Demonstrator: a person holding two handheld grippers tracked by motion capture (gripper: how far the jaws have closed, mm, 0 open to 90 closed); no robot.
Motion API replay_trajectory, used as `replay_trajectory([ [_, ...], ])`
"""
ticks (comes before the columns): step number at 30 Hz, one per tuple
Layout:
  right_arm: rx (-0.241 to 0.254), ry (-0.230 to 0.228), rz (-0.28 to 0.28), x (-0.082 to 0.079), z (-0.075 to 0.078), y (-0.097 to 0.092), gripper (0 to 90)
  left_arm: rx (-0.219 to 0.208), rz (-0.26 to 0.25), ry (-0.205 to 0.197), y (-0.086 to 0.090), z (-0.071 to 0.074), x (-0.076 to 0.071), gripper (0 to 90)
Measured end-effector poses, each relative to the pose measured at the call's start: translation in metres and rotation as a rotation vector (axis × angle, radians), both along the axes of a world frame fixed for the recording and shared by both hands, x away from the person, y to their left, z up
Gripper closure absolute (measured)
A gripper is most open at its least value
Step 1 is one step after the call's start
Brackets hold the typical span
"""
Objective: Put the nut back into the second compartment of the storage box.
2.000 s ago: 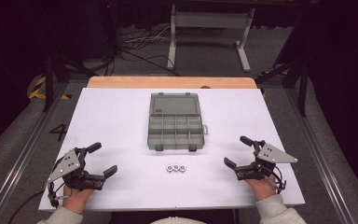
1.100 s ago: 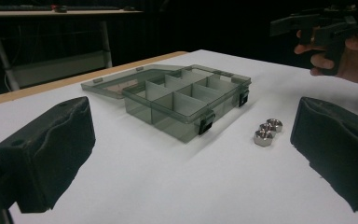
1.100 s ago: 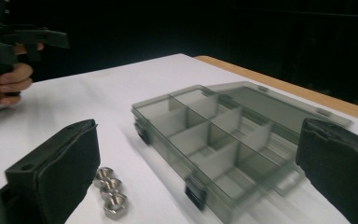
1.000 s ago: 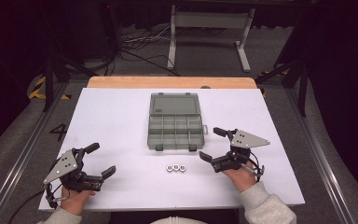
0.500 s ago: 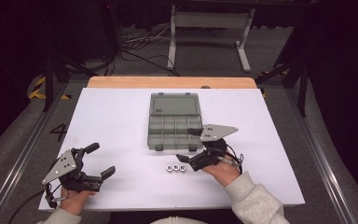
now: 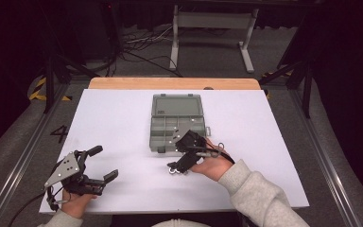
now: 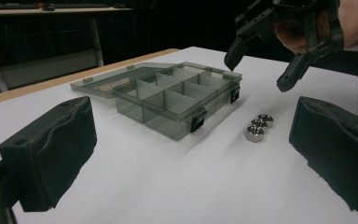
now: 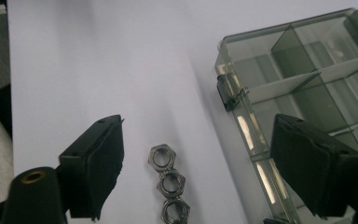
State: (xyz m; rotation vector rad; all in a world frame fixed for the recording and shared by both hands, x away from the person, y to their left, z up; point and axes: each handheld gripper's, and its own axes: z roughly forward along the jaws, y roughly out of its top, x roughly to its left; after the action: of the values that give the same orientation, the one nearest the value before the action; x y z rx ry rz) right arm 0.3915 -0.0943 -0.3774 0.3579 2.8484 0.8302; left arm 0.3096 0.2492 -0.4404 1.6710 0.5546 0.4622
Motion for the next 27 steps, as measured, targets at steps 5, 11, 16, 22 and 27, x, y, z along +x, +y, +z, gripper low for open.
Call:
replay_trajectory([
  [5, -0.131, 0.018, 0.009, 0.001, -0.008, 0.015, 25.6, -0.008, -0.013, 0.001, -0.001, 0.001, -0.001, 1.2],
  [11, -0.218, 0.046, 0.026, 0.003, -0.019, 0.028, 31.4, -0.006, -0.010, 0.011, -0.001, 0.000, -0.001, 1.3],
  [16, -0.276, 0.063, 0.044, 0.000, -0.028, 0.035, 42.3, -0.008, -0.021, 0.011, 0.000, 0.000, 0.000, 1.7],
  [22, -0.303, 0.084, 0.052, -0.001, -0.037, 0.039, 51.8, -0.015, -0.023, 0.015, -0.001, 0.000, -0.001, 1.8],
  [27, -0.310, 0.117, 0.057, 0.001, -0.044, 0.039, 60.2, -0.013, -0.025, 0.017, -0.001, -0.001, 0.000, 1.9],
])
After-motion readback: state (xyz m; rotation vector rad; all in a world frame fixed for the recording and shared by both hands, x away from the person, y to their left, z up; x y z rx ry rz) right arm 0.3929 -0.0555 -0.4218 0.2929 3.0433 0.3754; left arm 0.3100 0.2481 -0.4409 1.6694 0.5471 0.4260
